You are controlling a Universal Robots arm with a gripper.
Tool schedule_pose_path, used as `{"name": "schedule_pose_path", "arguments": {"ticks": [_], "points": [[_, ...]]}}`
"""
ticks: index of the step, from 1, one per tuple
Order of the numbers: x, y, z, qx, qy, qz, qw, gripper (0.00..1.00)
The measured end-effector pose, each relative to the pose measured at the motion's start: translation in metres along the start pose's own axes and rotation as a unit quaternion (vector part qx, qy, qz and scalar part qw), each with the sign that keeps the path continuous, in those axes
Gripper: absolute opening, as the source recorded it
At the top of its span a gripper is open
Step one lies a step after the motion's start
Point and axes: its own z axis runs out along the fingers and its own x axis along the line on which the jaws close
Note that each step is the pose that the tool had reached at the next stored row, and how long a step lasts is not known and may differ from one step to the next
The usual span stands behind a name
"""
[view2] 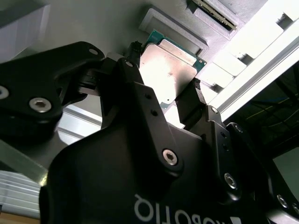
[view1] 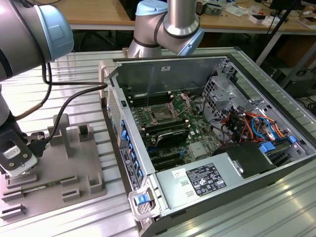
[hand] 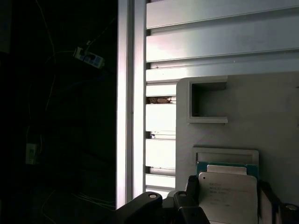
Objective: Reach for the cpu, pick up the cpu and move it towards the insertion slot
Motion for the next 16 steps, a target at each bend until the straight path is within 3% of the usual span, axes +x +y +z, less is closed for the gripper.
{"name": "schedule_pose_path", "arguments": {"ticks": [16], "points": [[0.0001,0.0003,-0.0064,0.0000,0.0000,0.000,1.00000,0.55]]}}
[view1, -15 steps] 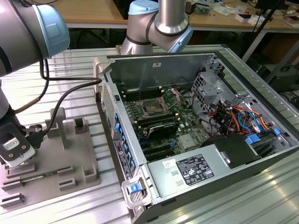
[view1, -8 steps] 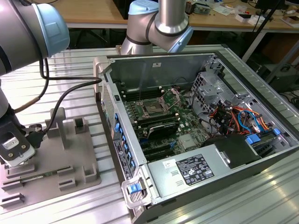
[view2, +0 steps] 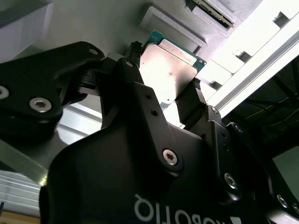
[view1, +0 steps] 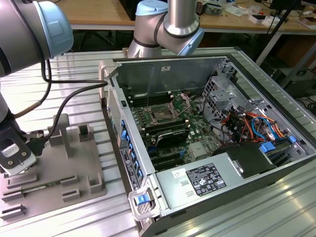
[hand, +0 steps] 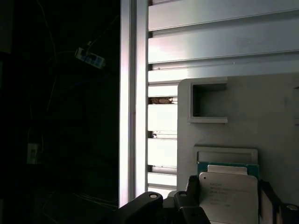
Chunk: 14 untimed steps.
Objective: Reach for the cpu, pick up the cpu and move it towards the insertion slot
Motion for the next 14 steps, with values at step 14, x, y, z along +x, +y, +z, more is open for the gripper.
{"name": "schedule_pose_path", "arguments": {"ticks": [14], "points": [[0.0000,0.0002,-0.0070,0.0000,0.0001,0.000,1.00000,0.55]]}}
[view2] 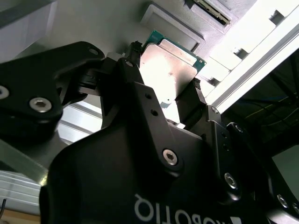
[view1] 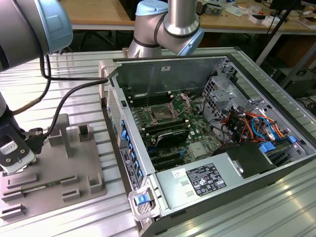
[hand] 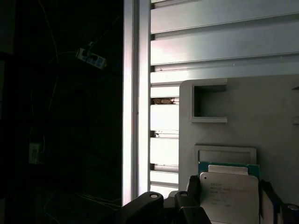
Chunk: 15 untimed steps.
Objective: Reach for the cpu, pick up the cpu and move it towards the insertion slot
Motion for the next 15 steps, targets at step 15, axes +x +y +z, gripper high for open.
{"name": "schedule_pose_path", "arguments": {"ticks": [15], "points": [[0.0001,0.0003,-0.0069,-0.0001,-0.0001,0.000,1.00000,0.55]]}}
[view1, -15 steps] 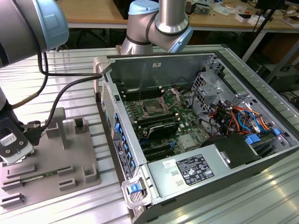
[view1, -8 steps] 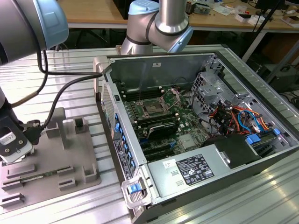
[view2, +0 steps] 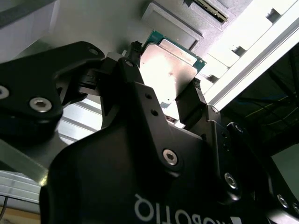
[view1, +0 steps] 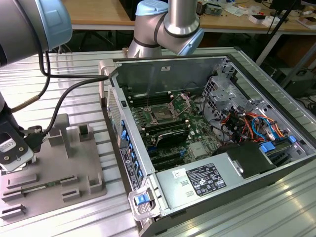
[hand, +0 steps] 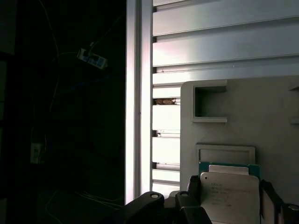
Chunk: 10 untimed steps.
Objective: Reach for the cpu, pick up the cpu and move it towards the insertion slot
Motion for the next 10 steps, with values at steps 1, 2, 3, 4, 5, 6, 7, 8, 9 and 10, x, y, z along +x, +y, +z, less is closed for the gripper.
{"name": "schedule_pose_path", "arguments": {"ticks": [1,2,3,4,5,6,7,8,9,10], "points": [[0.0001,0.0000,-0.0005,0.0001,0.0001,0.000,1.00000,0.55],[0.0001,0.0000,-0.0010,0.0001,0.0001,0.000,1.00000,0.55],[0.0000,0.0001,-0.0013,0.0000,0.0001,0.000,1.00000,0.55],[0.0001,0.0001,-0.0030,0.0000,0.0001,0.000,1.00000,0.55],[0.0001,0.0001,-0.0034,0.0000,0.0000,0.000,1.00000,0.55],[0.0001,0.0002,-0.0038,0.0000,0.0001,0.000,1.00000,0.55],[0.0001,0.0002,-0.0041,0.0000,0.0001,0.000,1.00000,0.55],[0.0001,0.0002,-0.0045,0.0000,0.0001,0.000,1.00000,0.55],[0.0001,0.0002,-0.0052,0.0000,0.0001,0.000,1.00000,0.55],[0.0001,0.0002,-0.0056,0.0000,0.0001,0.000,1.00000,0.55]]}}
